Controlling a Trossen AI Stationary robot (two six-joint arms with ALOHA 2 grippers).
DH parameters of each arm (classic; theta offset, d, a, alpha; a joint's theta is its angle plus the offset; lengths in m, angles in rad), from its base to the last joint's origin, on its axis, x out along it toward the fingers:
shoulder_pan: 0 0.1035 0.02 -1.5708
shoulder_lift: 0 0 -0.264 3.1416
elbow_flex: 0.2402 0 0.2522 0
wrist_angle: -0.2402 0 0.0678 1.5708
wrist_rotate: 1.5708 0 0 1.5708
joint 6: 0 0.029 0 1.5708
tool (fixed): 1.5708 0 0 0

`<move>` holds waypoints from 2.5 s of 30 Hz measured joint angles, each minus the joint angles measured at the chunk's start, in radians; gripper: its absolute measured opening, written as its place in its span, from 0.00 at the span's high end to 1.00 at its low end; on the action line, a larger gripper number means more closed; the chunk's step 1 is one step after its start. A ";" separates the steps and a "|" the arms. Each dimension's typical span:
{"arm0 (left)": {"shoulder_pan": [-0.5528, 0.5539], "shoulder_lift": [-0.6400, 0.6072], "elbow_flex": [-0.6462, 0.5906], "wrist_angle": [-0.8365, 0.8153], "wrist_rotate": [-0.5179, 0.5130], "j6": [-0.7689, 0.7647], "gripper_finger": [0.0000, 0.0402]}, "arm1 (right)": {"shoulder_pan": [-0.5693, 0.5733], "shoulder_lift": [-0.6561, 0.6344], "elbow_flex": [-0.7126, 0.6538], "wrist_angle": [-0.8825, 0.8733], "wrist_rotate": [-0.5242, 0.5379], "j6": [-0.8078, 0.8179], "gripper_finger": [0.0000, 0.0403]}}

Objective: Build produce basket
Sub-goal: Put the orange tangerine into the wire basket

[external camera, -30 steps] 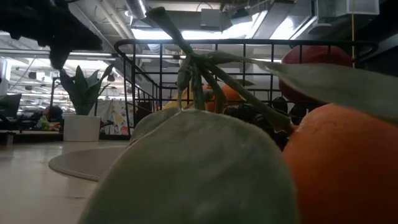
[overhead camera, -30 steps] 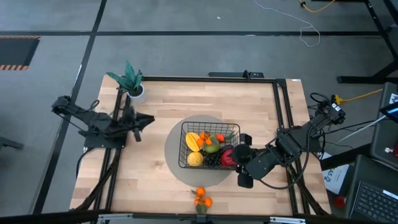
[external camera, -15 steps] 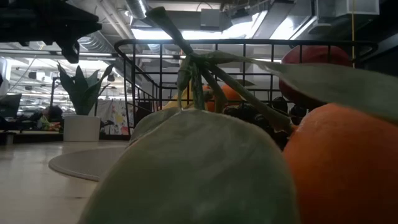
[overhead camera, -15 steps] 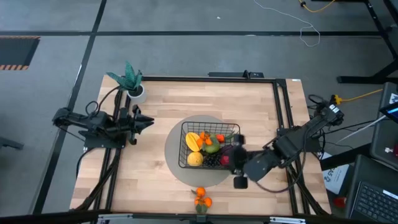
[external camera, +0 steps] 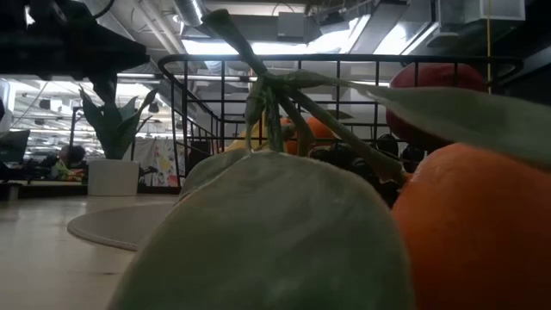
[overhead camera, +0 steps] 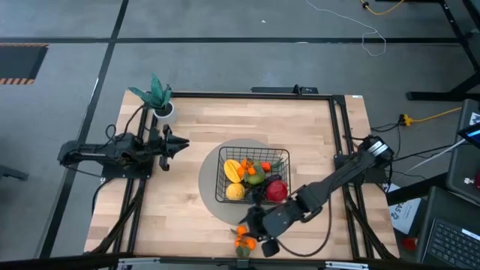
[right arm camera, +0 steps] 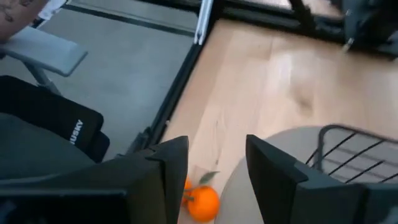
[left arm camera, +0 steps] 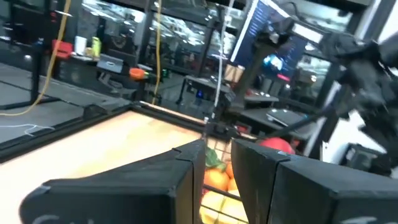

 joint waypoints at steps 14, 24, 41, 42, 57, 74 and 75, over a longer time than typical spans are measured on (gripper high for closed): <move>0.095 0.000 -0.001 -0.008 0.024 -0.009 0.83 | -0.051 0.077 -0.002 0.014 -0.199 0.013 0.63; 0.098 0.004 -0.001 -0.117 -0.009 0.121 0.83 | -0.080 0.104 -0.002 0.027 -0.175 0.015 0.63; 0.098 0.004 0.000 -0.199 0.128 0.180 0.83 | -0.024 0.200 -0.002 0.075 -0.170 0.070 0.63; 0.098 0.004 0.000 -0.199 0.128 0.180 0.83 | -0.016 0.207 -0.002 0.085 -0.166 0.071 0.63; 0.098 0.004 0.000 -0.201 0.127 0.176 0.83 | 0.032 0.318 -0.001 0.101 -0.020 0.122 0.63; 0.098 0.004 0.000 -0.201 0.127 0.174 0.83 | 0.059 0.335 0.077 0.008 0.007 0.158 0.98; 0.098 0.004 0.000 -0.201 0.127 0.174 0.83 | 0.063 0.335 0.094 -0.005 0.010 0.147 0.99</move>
